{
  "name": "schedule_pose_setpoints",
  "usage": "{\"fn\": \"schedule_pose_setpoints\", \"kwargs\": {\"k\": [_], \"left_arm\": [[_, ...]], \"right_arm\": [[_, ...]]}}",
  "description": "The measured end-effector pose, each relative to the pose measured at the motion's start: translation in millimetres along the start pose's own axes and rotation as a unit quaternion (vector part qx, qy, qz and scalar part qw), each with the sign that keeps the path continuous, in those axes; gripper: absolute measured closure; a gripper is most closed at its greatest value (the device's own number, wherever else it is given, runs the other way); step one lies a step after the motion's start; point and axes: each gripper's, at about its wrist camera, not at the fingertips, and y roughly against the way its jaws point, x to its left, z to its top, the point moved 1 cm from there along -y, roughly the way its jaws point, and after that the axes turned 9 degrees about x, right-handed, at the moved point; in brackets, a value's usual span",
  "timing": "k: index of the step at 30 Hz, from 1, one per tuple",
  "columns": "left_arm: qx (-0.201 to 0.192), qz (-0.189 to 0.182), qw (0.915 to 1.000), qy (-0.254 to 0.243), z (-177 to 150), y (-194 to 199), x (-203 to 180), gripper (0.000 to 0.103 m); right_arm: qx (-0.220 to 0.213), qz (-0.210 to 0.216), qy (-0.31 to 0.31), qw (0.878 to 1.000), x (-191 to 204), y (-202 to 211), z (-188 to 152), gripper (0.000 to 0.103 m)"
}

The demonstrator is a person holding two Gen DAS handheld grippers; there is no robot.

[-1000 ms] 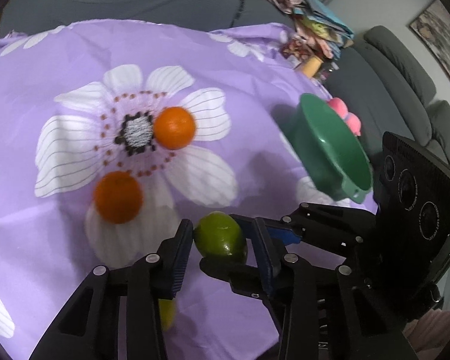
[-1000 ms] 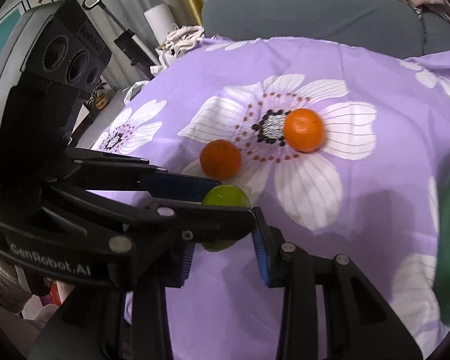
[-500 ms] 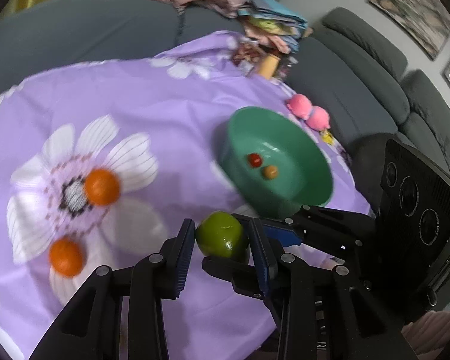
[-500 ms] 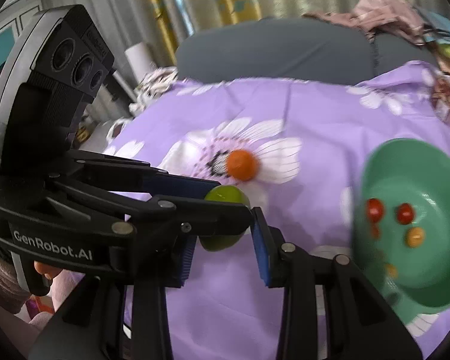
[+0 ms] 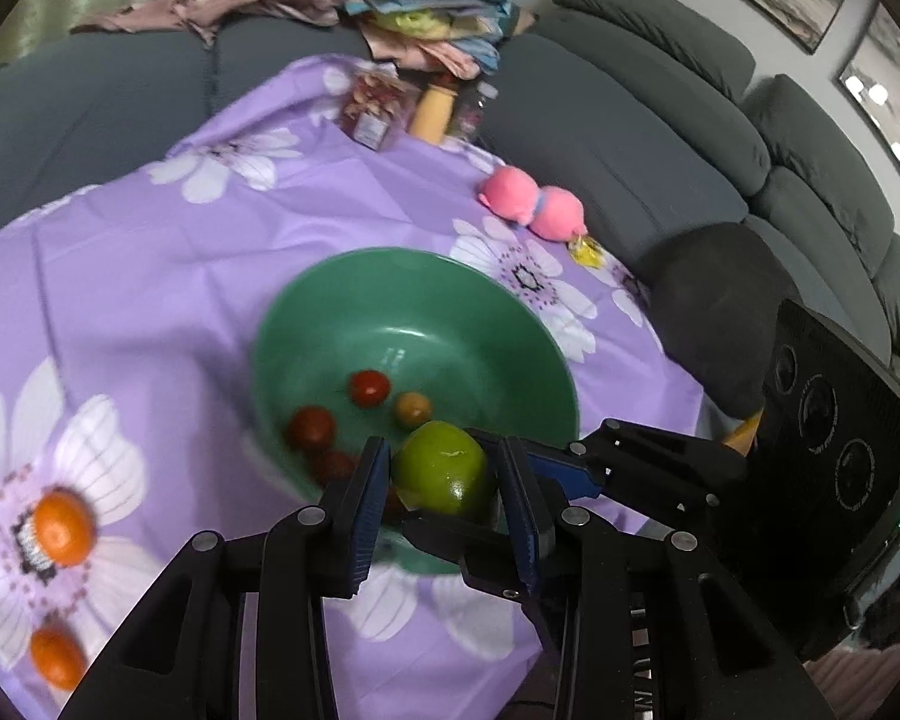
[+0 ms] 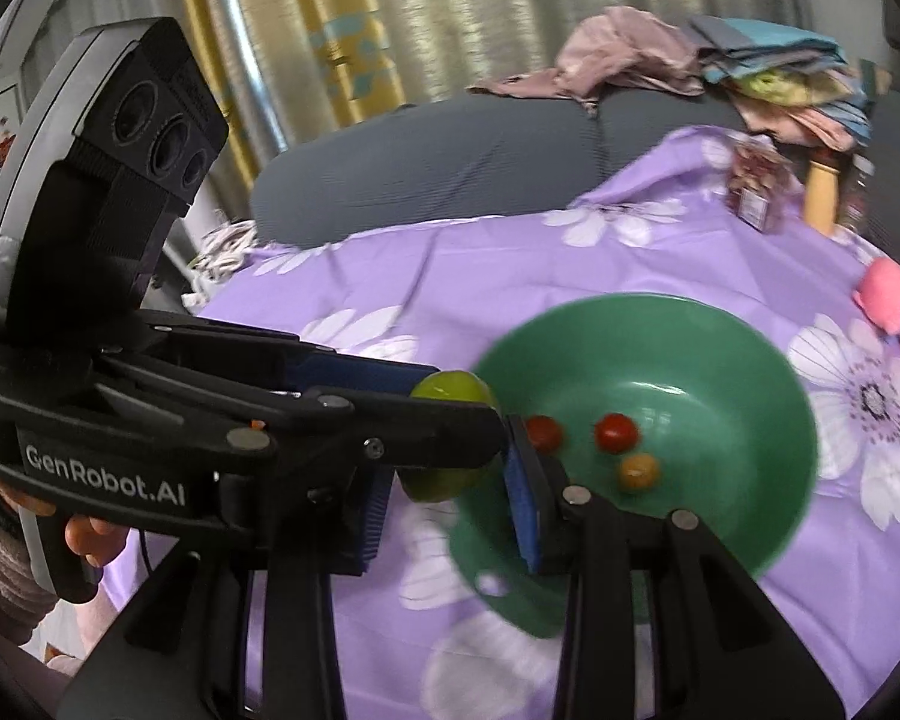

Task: Organize fruits
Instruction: 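Carry the green fruit in the right tool over the green bowl, then open the right tool to drop the green fruit into the bowl, then move both tools back toward the remaining yellow-green lime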

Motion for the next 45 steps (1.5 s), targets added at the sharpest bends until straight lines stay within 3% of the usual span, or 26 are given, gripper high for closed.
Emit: {"fn": "schedule_pose_setpoints", "kwargs": {"k": [8,13,15,17,28,35,37,45], "left_arm": [[0.032,-0.01,0.9994,0.008,7,-30,-1,0.067],[0.043,-0.01,0.9988,0.018,7,-37,0,0.067],[0.042,0.0,0.999,0.019,5,-34,0,0.056],[0.037,0.005,0.9991,0.022,4,-30,3,0.039],[-0.006,0.069,0.9958,0.06,-23,17,32,0.019],[-0.015,0.123,0.9864,0.109,-63,44,67,0.019],[-0.016,0.127,0.9844,0.121,-73,48,73,0.019],[-0.017,0.129,0.9787,0.158,-110,64,95,0.019]], "right_arm": [[0.015,-0.005,-0.033,0.999,-30,-13,-8,0.067],[0.027,-0.006,-0.046,0.999,-37,-21,-13,0.061],[0.029,-0.006,-0.054,0.998,-39,-22,-14,0.056],[0.028,-0.011,-0.059,0.998,-40,-20,-16,0.049],[0.007,-0.025,-0.062,0.998,-32,0,-21,0.039],[0.002,-0.009,-0.037,0.999,-7,7,-21,0.037],[0.003,-0.001,-0.026,1.0,3,8,-21,0.03],[0.026,0.032,0.021,0.999,45,-1,-22,0.029]]}}
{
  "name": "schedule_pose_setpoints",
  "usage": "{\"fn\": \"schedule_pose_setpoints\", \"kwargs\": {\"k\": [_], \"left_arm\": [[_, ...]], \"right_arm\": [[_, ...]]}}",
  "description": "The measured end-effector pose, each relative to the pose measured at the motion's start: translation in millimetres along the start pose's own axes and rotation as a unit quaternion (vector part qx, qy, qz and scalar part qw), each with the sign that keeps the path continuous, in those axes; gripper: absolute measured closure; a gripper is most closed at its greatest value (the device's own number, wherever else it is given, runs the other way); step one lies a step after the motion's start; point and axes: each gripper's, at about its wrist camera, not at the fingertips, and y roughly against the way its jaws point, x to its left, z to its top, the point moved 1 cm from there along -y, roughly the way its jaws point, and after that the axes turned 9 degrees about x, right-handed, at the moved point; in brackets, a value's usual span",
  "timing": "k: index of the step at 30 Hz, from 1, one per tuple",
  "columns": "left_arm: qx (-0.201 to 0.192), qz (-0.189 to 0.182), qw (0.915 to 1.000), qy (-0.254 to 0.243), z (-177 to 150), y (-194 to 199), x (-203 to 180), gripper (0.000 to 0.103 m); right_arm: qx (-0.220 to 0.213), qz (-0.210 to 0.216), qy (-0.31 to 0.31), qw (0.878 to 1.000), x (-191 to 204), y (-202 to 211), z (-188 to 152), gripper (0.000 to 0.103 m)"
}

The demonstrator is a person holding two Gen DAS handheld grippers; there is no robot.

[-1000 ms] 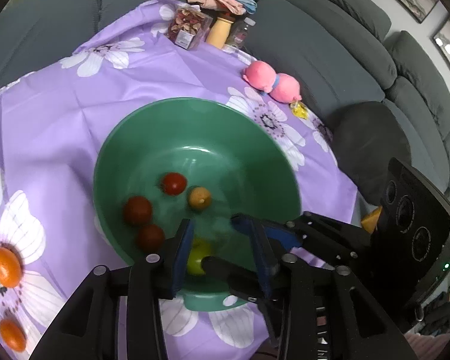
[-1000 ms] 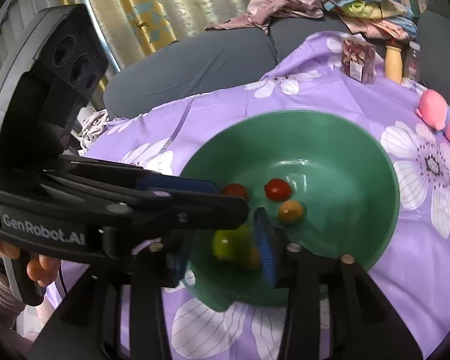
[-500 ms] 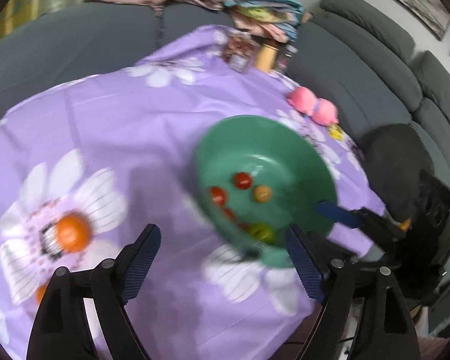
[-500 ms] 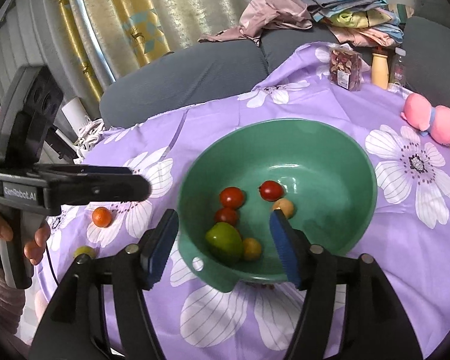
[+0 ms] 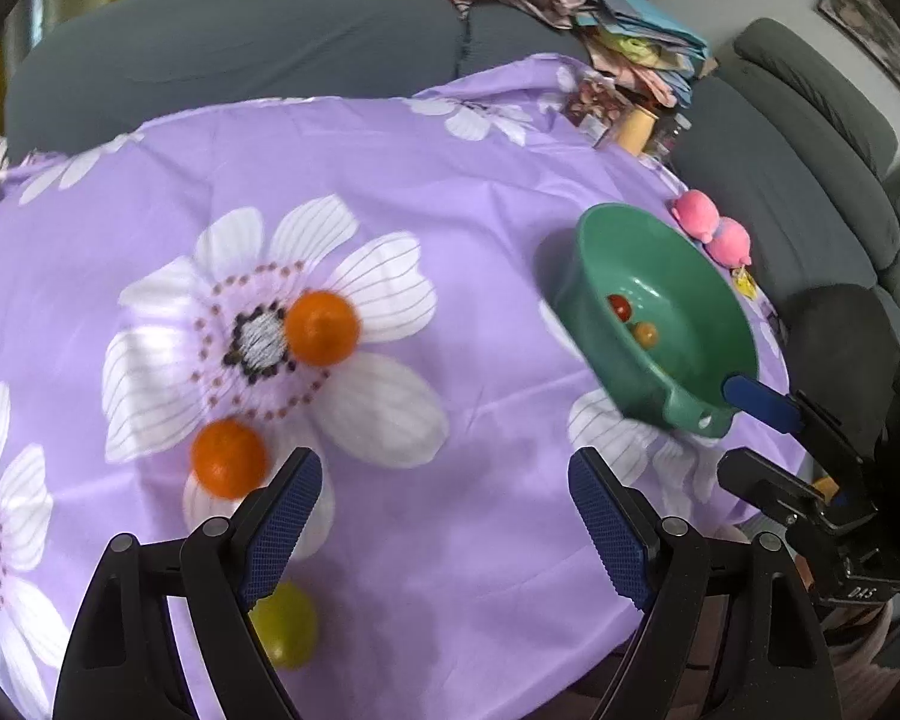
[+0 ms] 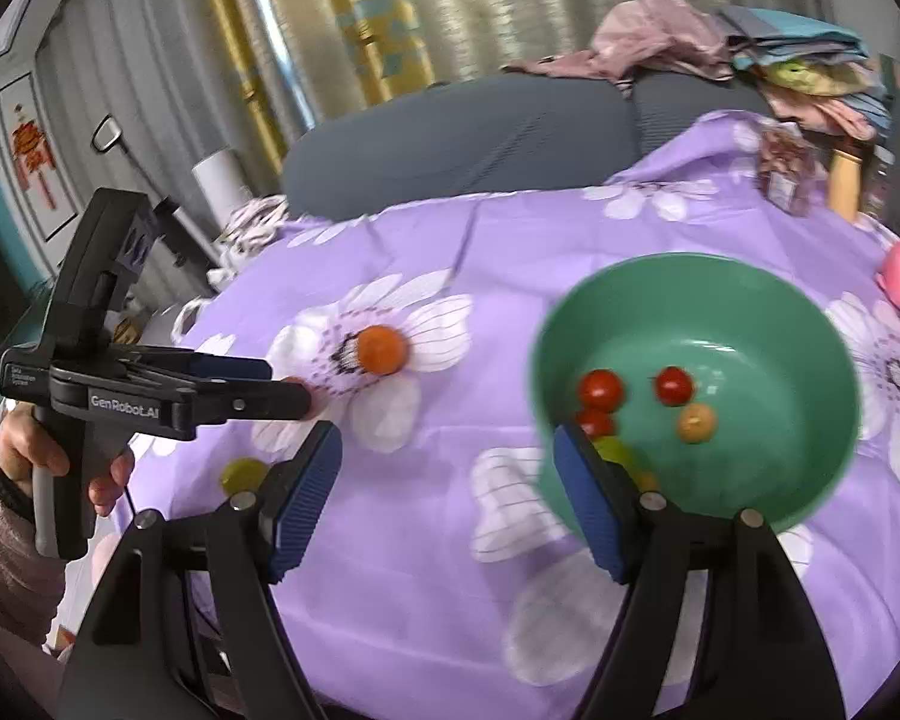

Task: Organize fruits
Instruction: 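Move both tools back toward the remaining yellow-green lime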

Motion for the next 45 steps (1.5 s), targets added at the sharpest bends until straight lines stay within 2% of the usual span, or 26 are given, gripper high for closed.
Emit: {"fn": "schedule_pose_setpoints", "kwargs": {"k": [12,19,45], "left_arm": [[0.007,0.013,0.9995,0.028,-34,8,40,0.019],[0.01,0.011,0.9989,0.044,-44,10,56,0.019],[0.01,-0.006,0.9991,0.041,-67,16,71,0.019]], "right_arm": [[0.066,0.041,0.046,0.996,50,-40,-7,0.028],[0.079,0.044,0.059,0.994,63,-48,-6,0.028],[0.128,0.054,0.089,0.986,91,-81,-5,0.028]]}}
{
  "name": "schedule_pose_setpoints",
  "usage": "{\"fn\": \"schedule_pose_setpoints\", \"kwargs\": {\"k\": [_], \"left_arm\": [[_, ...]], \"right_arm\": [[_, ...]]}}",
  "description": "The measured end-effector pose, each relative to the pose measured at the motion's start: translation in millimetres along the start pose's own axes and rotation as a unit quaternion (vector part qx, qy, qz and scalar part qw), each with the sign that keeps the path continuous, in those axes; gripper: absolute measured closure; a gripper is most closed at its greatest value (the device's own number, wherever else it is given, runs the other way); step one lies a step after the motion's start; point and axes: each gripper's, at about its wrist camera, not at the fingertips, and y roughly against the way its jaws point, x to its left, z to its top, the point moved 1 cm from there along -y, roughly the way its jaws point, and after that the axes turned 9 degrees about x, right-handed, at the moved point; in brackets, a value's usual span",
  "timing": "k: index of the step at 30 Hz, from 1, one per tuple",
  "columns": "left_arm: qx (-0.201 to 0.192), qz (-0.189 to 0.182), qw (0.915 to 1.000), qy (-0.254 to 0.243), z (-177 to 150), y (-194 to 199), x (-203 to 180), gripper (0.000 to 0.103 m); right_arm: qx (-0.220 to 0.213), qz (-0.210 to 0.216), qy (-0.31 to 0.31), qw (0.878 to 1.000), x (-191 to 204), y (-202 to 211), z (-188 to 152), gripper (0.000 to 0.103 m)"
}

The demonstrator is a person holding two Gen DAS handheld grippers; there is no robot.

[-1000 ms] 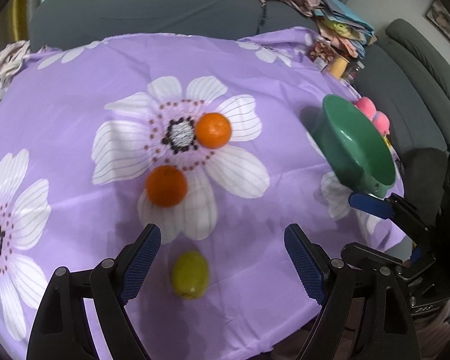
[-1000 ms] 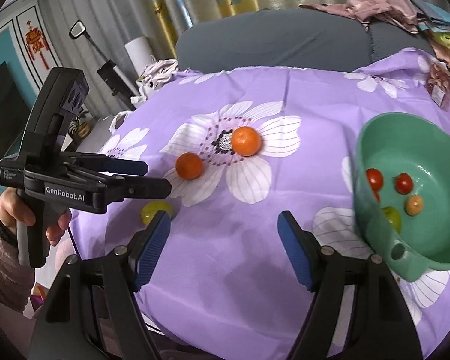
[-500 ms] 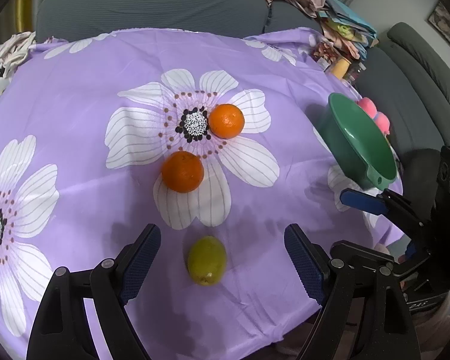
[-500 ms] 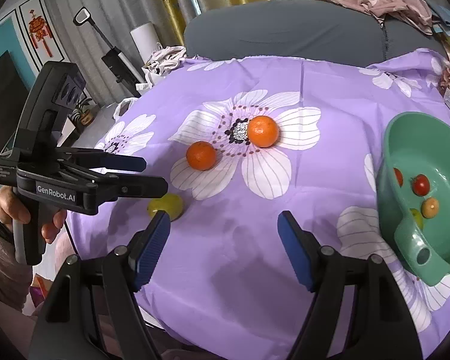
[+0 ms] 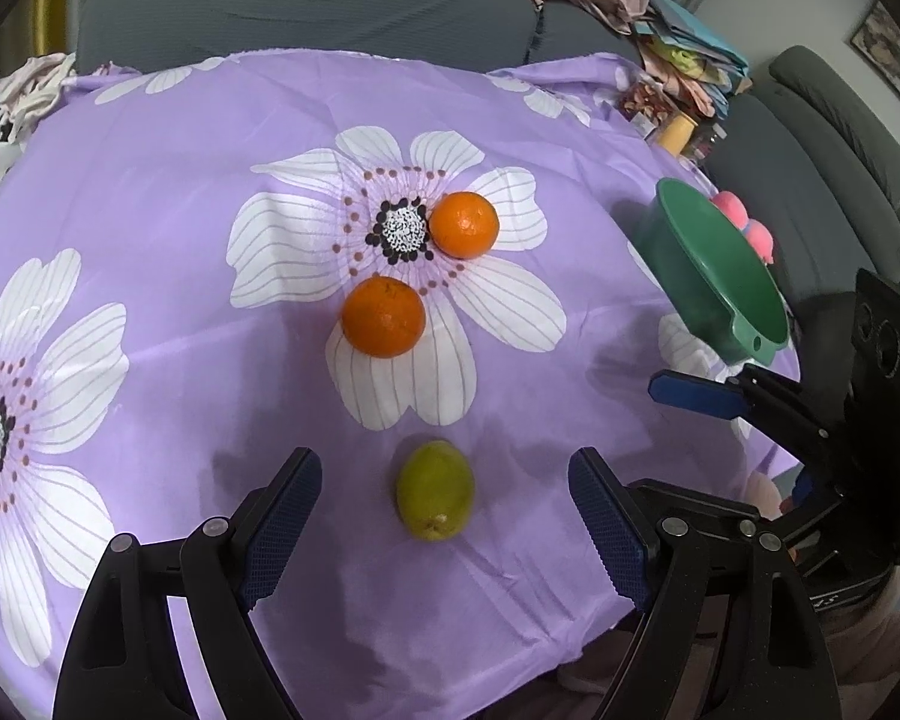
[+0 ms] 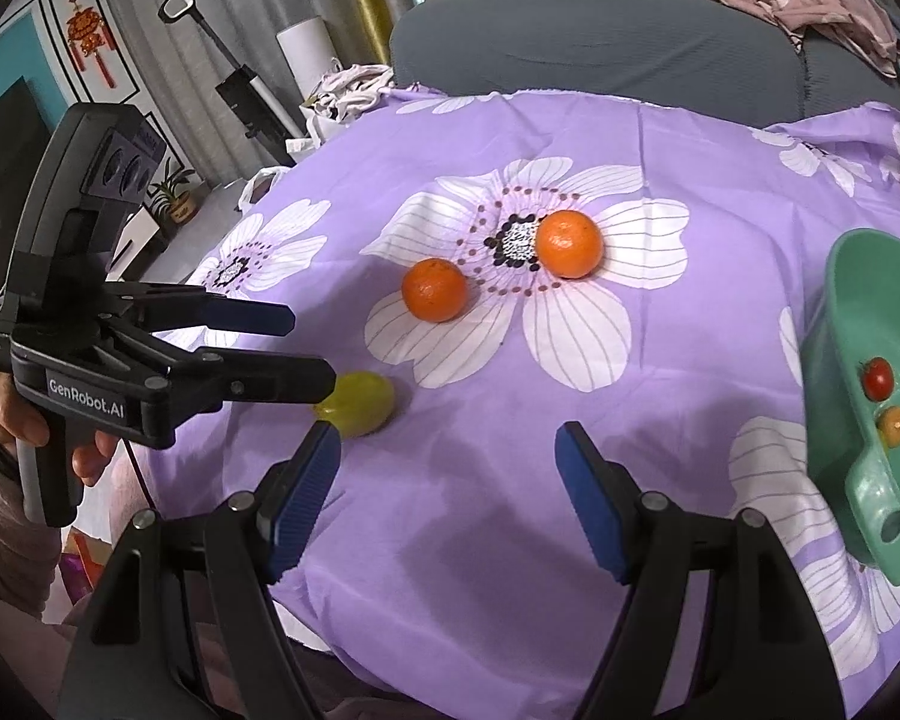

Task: Organize fruits
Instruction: 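Move both tools back toward the remaining yellow-green lime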

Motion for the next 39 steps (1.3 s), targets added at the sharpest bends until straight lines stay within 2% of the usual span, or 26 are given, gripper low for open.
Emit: {"fn": "schedule_pose_setpoints", "kwargs": {"k": [13,39], "left_arm": [[-0.003,-0.012,0.9999,-0.003,-12,3,11,0.019],[-0.006,-0.043,0.9988,-0.021,-26,7,19,0.019]], "right_arm": [[0.03,0.011,0.012,0.999,11,-24,5,0.028],[0.047,0.03,0.039,0.998,28,-42,11,0.028]]}}
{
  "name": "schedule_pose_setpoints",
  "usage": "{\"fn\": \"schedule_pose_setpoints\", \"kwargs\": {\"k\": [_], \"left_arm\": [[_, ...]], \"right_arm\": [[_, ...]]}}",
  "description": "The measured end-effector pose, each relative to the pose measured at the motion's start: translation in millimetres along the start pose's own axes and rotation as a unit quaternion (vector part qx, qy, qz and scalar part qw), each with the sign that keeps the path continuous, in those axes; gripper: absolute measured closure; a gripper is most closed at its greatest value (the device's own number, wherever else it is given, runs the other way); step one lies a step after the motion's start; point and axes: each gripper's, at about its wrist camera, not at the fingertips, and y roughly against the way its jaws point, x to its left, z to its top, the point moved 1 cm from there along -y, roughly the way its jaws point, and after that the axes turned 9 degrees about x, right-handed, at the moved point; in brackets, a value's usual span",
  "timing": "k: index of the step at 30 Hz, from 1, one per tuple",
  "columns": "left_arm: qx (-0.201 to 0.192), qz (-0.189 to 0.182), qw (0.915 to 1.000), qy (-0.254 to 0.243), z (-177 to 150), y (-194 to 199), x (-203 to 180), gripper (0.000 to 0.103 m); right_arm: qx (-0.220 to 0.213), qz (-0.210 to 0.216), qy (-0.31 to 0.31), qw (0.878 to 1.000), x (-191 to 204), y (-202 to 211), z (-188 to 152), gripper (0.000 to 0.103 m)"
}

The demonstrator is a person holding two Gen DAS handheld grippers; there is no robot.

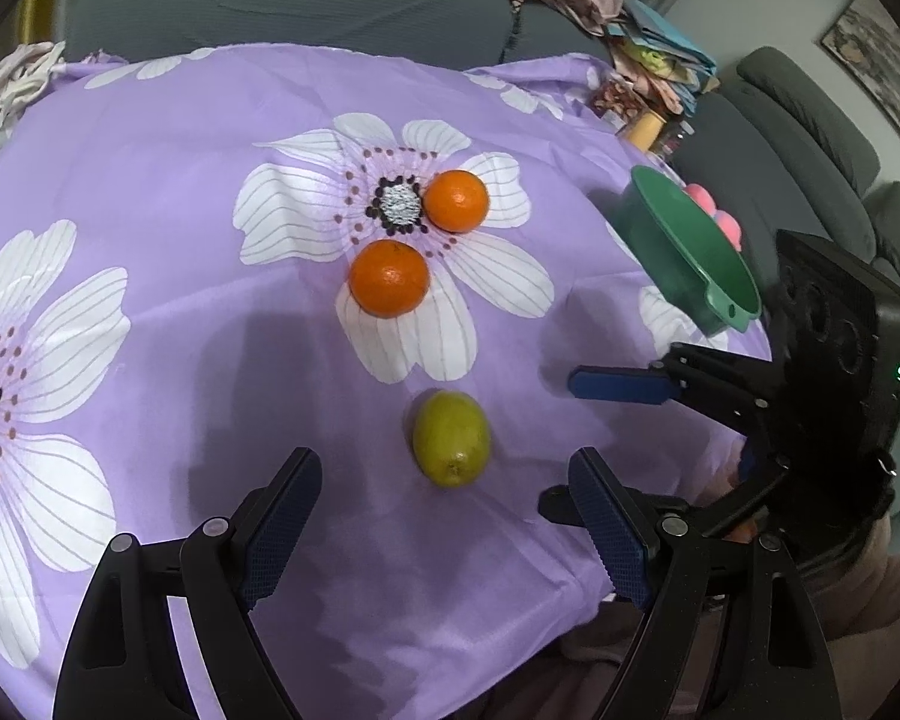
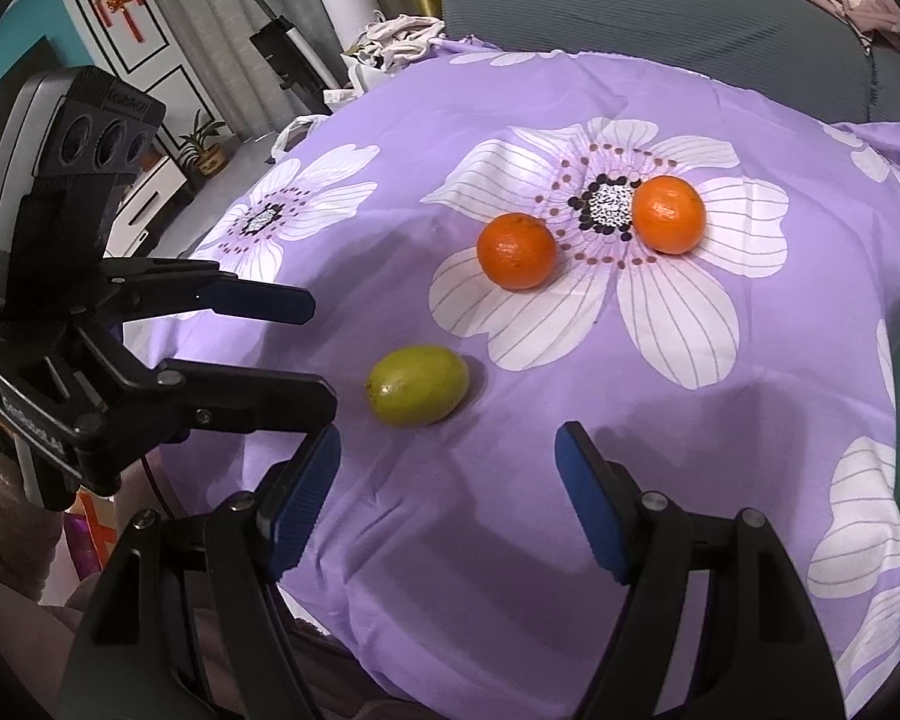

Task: Organize fruits
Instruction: 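Move both tools back toward the remaining yellow-green lime, then close the right tool on the yellow-green lime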

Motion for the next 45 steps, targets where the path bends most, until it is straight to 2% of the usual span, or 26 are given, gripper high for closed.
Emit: {"fn": "schedule_pose_setpoints", "kwargs": {"k": [11,15,17,22,25,28,29,32,37,42,45], "left_arm": [[-0.006,-0.031,0.9995,0.004,-3,4,3,0.019],[-0.005,-0.04,0.999,-0.02,5,3,-4,0.019],[0.005,-0.038,0.999,-0.025,9,-3,-7,0.027],[0.035,-0.017,0.9978,-0.053,16,-17,-15,0.031],[0.052,-0.008,0.9974,-0.05,20,-25,-11,0.039],[0.062,-0.001,0.9964,-0.059,23,-30,-14,0.04],[0.065,0.001,0.996,-0.062,25,-32,-16,0.045],[0.079,0.009,0.9948,-0.064,27,-39,-16,0.056],[0.093,0.004,0.9939,-0.058,28,-43,-12,0.058],[0.092,-0.001,0.9943,-0.054,28,-43,-11,0.059],[0.09,-0.004,0.9947,-0.05,27,-42,-10,0.064]], "right_arm": [[0.015,0.018,0.012,1.0,3,-15,3,0.029],[0.018,0.022,0.011,1.0,3,-21,7,0.029],[0.018,0.026,0.015,0.999,4,-24,9,0.029],[0.023,0.029,0.012,0.999,5,-34,12,0.029],[0.024,0.032,0.016,0.999,6,-38,16,0.029],[0.026,0.029,0.024,0.999,7,-42,20,0.03],[0.027,0.028,0.025,0.999,7,-43,21,0.03],[0.03,0.028,0.03,0.999,8,-47,26,0.037],[0.035,0.02,0.057,0.998,15,-50,27,0.055],[0.033,0.02,0.057,0.998,13,-48,27,0.056],[0.03,0.017,0.053,0.998,12,-45,23,0.056]]}}
